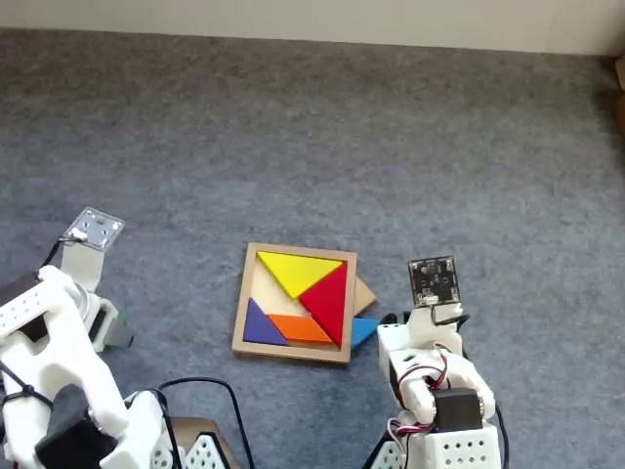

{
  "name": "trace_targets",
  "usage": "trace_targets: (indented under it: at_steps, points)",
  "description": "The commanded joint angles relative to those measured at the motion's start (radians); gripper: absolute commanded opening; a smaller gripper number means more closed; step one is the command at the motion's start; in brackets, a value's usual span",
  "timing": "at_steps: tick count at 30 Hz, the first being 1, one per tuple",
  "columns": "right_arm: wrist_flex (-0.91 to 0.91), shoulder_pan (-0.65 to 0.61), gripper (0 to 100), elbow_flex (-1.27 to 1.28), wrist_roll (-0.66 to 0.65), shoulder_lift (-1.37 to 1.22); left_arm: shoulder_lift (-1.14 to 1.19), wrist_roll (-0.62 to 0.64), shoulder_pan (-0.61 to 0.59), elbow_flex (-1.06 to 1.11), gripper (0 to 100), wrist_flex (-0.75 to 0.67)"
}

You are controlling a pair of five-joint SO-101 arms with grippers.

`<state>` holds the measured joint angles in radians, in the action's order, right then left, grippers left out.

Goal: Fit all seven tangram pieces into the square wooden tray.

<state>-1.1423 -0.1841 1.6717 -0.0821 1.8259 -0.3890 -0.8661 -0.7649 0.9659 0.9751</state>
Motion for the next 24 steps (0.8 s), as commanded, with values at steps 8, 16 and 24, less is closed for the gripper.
trace_targets:
  at_steps: [8,16,24]
  points:
    - [0.021,0.013,7.7,0.097,0.005,0.010,0.269,0.009,-0.005,-0.091,24,-0.044]
    - [0.021,0.013,7.7,0.097,0.005,0.010,0.294,0.009,-0.002,-0.110,20,-0.061]
    - [0.021,0.013,7.7,0.097,0.005,0.010,0.292,0.008,0.077,-0.108,3,-0.057]
